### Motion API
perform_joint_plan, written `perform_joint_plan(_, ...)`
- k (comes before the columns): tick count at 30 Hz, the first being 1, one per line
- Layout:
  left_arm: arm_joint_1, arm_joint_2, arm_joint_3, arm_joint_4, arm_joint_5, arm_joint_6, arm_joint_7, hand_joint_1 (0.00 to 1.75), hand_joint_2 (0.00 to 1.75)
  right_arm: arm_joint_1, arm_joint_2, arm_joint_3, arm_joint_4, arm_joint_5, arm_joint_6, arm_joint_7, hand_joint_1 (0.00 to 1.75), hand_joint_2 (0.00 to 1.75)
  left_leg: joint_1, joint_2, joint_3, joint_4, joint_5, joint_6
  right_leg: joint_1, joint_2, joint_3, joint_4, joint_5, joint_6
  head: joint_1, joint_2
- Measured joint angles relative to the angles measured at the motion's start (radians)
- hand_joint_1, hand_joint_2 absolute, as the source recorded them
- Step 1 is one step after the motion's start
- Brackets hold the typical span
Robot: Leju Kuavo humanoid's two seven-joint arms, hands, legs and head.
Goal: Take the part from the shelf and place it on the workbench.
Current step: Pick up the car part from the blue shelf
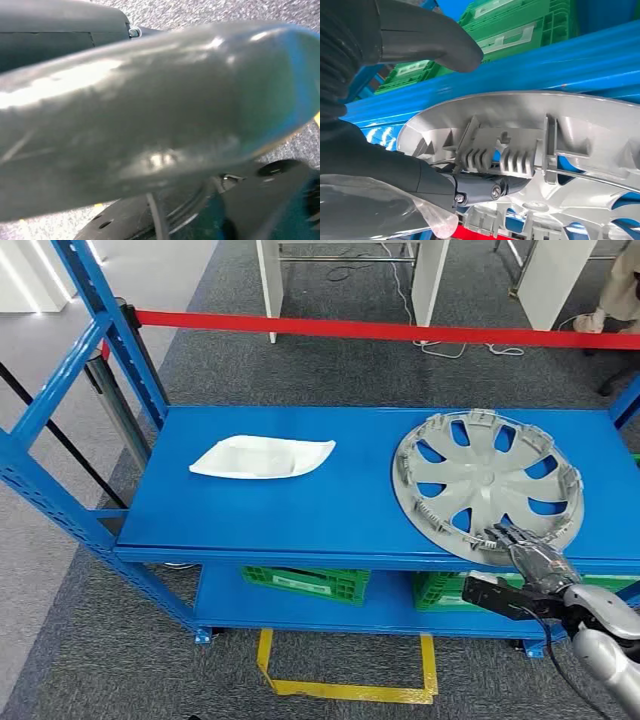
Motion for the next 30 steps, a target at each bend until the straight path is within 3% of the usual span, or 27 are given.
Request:
perform_joint_plan(4, -0.002, 0.000, 0.004, 0.000, -0.001, 0.000, 0.000, 0.00, 0.00, 0.009, 0.015, -0.012, 0.009, 0.006, -0.003, 0.000, 0.00, 1.75, -0.004, 0.000, 0.028, -0.064, -0.003, 0.006, 0.006, 0.002, -0.006, 0.002, -0.001, 0.014, 0.001, 0.000)
perform_joint_plan(7, -0.001, 0.000, 0.006, 0.000, -0.001, 0.001, 0.000, 0.00, 0.00, 0.014, 0.023, -0.021, 0.017, 0.008, -0.003, 0.001, 0.00, 1.75, 0.000, 0.001, 0.030, -0.076, 0.002, 0.021, 0.004, 0.003, -0.015, 0.013, -0.015, 0.028, 0.003, 0.000)
perform_joint_plan(8, -0.002, 0.000, 0.006, 0.000, -0.001, 0.001, 0.000, 0.00, 0.00, 0.016, 0.024, -0.024, 0.020, 0.008, -0.003, 0.001, 0.20, 1.75, 0.001, 0.002, 0.031, -0.080, 0.005, 0.027, 0.004, 0.003, -0.030, 0.045, -0.036, 0.031, 0.005, 0.000)
perform_joint_plan(11, -0.003, 0.000, 0.007, 0.000, -0.002, 0.002, 0.000, 0.00, 0.00, 0.020, 0.029, -0.029, 0.031, 0.008, -0.003, 0.000, 1.51, 1.75, 0.000, 0.002, 0.030, -0.082, 0.007, 0.035, 0.003, 0.002, -0.119, 0.230, -0.120, 0.036, 0.008, 0.000)
perform_joint_plan(12, -0.003, 0.000, 0.007, 0.000, -0.004, 0.002, 0.000, 0.00, 0.00, 0.022, 0.031, -0.030, 0.034, 0.006, -0.003, -0.002, 1.75, 1.75, -0.001, 0.002, 0.030, -0.082, 0.007, 0.035, 0.003, 0.002, -0.138, 0.269, -0.127, 0.037, 0.008, 0.000)
perform_joint_plan(13, -0.002, 0.000, 0.008, 0.000, -0.005, 0.002, 0.000, 0.00, 0.00, 0.023, 0.032, -0.033, 0.036, 0.002, -0.003, -0.007, 1.75, 1.75, -0.002, 0.002, 0.030, -0.081, 0.007, 0.035, 0.002, 0.002, -0.140, 0.272, -0.116, 0.038, 0.008, 0.000)
perform_joint_plan(14, -0.002, 0.000, 0.008, 0.000, -0.007, 0.002, 0.000, 0.00, 0.00, 0.022, 0.033, -0.036, 0.037, -0.003, -0.003, -0.013, 1.75, 1.75, -0.002, 0.002, 0.032, -0.081, 0.007, 0.035, 0.002, 0.002, -0.122, 0.234, -0.087, 0.037, 0.008, 0.000)
perform_joint_plan(16, -0.002, -0.001, 0.008, 0.000, -0.008, 0.002, 0.000, 0.00, 0.00, 0.019, 0.033, -0.045, 0.038, -0.013, 0.000, -0.027, 1.75, 1.75, -0.003, 0.002, 0.033, -0.079, 0.006, 0.032, 0.003, 0.000, -0.053, 0.095, -0.025, 0.034, 0.008, 0.000)
perform_joint_plan(18, -0.002, -0.001, 0.008, 0.000, -0.008, 0.002, 0.000, 0.00, 0.00, 0.014, 0.033, -0.053, 0.038, -0.020, 0.003, -0.037, 1.75, 1.75, -0.007, 0.000, 0.032, -0.076, 0.005, 0.025, 0.005, 0.001, -0.005, 0.006, -0.002, 0.027, 0.007, 0.000)
perform_joint_plan(21, -0.002, 0.000, 0.009, 0.000, -0.008, 0.002, 0.000, 0.00, 0.00, 0.009, 0.033, -0.060, 0.037, -0.025, 0.003, -0.043, 1.75, 1.75, -0.005, 0.000, 0.032, -0.075, 0.007, 0.011, 0.007, 0.003, 0.003, -0.007, 0.001, 0.013, 0.006, 0.000)
perform_joint_plan(23, -0.002, 0.001, 0.010, 0.000, -0.008, 0.002, 0.000, 0.00, 0.00, 0.007, 0.033, -0.063, 0.036, -0.026, 0.003, -0.044, 1.75, 1.75, -0.003, 0.001, 0.021, -0.044, -0.019, 0.001, 0.005, 0.001, 0.007, -0.011, 0.005, 0.003, 0.004, 0.000)
perform_joint_plan(26, -0.001, 0.001, 0.011, 0.000, -0.009, 0.002, 0.000, 0.00, 0.00, 0.008, 0.033, -0.063, 0.034, -0.027, 0.003, -0.046, 1.75, 1.75, 0.000, 0.001, -0.050, 0.131, -0.113, -0.011, 0.003, -0.003, 0.008, -0.013, 0.006, -0.004, 0.001, 0.000)
perform_joint_plan(27, 0.000, 0.000, 0.011, 0.000, -0.009, 0.002, 0.000, 0.00, 0.00, 0.009, 0.033, -0.063, 0.034, -0.027, 0.003, -0.046, 1.75, 1.75, 0.001, 0.001, -0.071, 0.183, -0.130, -0.012, 0.004, -0.004, 0.008, -0.013, 0.006, -0.004, 0.001, 0.000)
perform_joint_plan(28, 0.000, 0.000, 0.011, 0.000, -0.009, 0.002, 0.000, 0.00, 0.00, 0.010, 0.033, -0.063, 0.034, -0.028, 0.003, -0.047, 1.75, 1.75, 0.002, 0.001, -0.078, 0.201, -0.128, -0.013, 0.004, -0.004, 0.009, -0.012, 0.006, -0.004, 0.001, 0.000)
perform_joint_plan(29, 0.001, 0.000, 0.011, 0.000, -0.009, 0.002, 0.000, 0.00, 0.00, 0.011, 0.033, -0.063, 0.034, -0.028, 0.003, -0.047, 1.75, 1.75, 0.003, 0.001, -0.067, 0.181, -0.107, -0.012, 0.003, -0.004, 0.009, -0.012, 0.006, -0.004, 0.001, 0.000)
perform_joint_plan(30, 0.001, 0.000, 0.011, 0.000, -0.009, 0.003, 0.000, 0.00, 0.00, 0.012, 0.033, -0.063, 0.034, -0.028, 0.003, -0.047, 1.75, 1.75, 0.005, 0.001, -0.040, 0.124, -0.072, -0.010, 0.003, -0.004, 0.011, -0.012, 0.006, -0.003, 0.001, 0.000)
